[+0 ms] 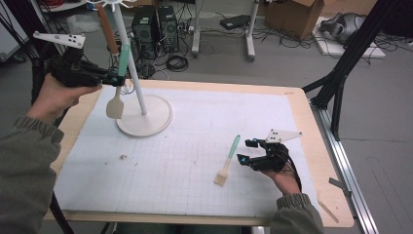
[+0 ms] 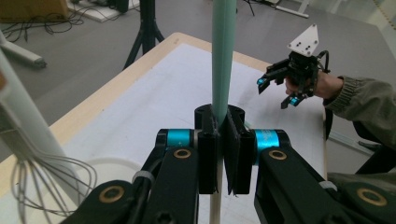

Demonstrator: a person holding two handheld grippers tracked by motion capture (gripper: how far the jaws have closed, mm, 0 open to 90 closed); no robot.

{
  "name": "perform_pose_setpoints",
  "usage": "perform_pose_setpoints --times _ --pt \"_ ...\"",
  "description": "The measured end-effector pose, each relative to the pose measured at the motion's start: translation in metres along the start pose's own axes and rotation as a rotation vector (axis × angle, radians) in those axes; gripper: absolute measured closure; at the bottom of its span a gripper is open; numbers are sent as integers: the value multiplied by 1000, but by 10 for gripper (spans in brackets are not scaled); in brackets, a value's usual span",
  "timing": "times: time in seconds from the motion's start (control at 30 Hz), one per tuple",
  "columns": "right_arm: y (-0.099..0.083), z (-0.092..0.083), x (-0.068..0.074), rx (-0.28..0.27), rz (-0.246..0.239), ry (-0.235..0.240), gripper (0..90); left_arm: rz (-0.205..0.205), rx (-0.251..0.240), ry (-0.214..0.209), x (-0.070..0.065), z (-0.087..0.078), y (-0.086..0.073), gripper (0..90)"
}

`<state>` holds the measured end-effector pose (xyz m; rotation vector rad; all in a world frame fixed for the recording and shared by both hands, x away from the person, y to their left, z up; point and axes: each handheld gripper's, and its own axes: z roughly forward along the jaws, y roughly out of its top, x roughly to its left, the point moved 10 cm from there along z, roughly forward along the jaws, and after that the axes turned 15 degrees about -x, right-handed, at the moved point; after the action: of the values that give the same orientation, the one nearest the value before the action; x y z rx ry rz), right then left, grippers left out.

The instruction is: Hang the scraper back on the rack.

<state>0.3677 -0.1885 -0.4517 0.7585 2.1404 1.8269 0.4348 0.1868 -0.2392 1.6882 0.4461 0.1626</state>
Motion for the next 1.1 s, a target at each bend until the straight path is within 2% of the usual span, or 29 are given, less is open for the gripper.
perform_pose_setpoints --times 0.37,0.63,0.67,0.9,1.1 --pt "-2 0 -3 1 10 -3 280 -7 -8 20 12 -4 15 844" --pt "-2 -2 -5 -6 18 -6 280 4 -9 38 20 -6 28 843" --pt "-2 -2 -5 -6 19 -7 280 -5 -22 41 20 -7 30 843" --pt "-4 -1 -7 -3 21 -4 280 -3 -30 46 25 -11 40 843" --pt "-5 0 -6 7 19 0 280 -14 -55 51 30 -13 49 843"
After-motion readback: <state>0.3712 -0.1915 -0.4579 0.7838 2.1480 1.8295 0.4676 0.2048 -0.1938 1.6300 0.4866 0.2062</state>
